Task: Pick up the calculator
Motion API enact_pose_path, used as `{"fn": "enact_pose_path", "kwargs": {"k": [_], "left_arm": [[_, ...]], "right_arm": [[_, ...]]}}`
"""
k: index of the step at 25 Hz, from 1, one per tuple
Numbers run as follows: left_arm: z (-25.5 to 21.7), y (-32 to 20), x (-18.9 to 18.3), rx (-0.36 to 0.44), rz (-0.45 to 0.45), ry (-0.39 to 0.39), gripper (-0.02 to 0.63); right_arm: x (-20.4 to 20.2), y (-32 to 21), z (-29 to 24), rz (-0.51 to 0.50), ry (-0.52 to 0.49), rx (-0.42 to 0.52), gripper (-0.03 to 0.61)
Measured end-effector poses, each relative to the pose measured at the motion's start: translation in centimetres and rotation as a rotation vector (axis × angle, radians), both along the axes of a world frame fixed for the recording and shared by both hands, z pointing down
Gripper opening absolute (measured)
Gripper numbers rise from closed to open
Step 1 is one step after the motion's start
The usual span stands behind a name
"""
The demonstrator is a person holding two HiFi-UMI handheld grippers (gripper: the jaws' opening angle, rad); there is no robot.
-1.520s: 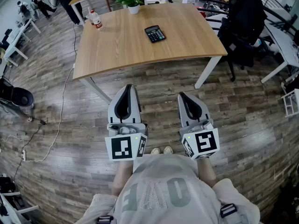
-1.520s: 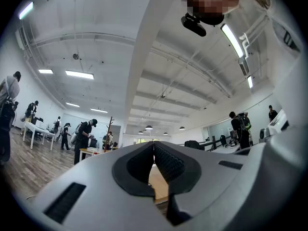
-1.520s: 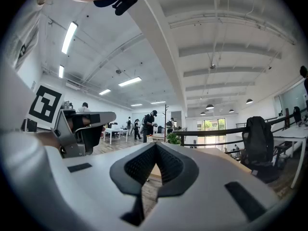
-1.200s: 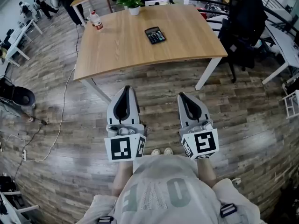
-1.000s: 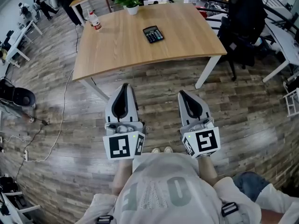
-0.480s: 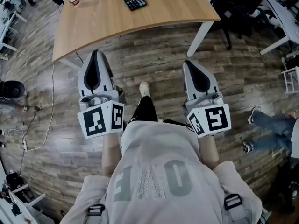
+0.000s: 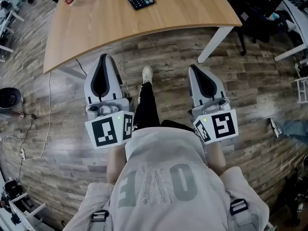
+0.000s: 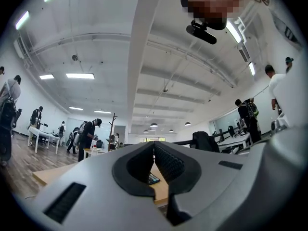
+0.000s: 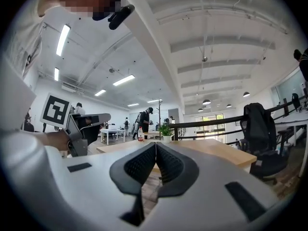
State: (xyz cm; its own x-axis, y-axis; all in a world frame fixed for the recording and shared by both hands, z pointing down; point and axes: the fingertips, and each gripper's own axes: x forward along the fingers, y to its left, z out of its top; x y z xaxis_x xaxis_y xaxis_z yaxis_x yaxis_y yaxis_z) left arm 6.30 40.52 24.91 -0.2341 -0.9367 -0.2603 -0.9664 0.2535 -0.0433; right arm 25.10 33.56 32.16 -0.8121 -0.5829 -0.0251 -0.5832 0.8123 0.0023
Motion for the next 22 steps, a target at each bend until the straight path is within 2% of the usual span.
{"fn": "enact_pose_path", "kwargs": {"k": [10,15,22], "left_arm": [[1.4,-14.7,-10.3,0.015,-0.018,0.022,0.009],[-1.5,-22.4,-16.5,0.009,-0.025,0.001,0.009],[-7.5,-33.3,-23.5,-0.062,0.012,-0.011,0.009]], "right_arm": [[-13.2,-15.7,-1.8,-0.042,0.017,0.098,0.02],[-19.3,-22.8,-4.6,-0.044,0.007,0.108,0.02],[-26.8,-32.3,-10.8,-0.037,0.033,0.033,0.02]]}}
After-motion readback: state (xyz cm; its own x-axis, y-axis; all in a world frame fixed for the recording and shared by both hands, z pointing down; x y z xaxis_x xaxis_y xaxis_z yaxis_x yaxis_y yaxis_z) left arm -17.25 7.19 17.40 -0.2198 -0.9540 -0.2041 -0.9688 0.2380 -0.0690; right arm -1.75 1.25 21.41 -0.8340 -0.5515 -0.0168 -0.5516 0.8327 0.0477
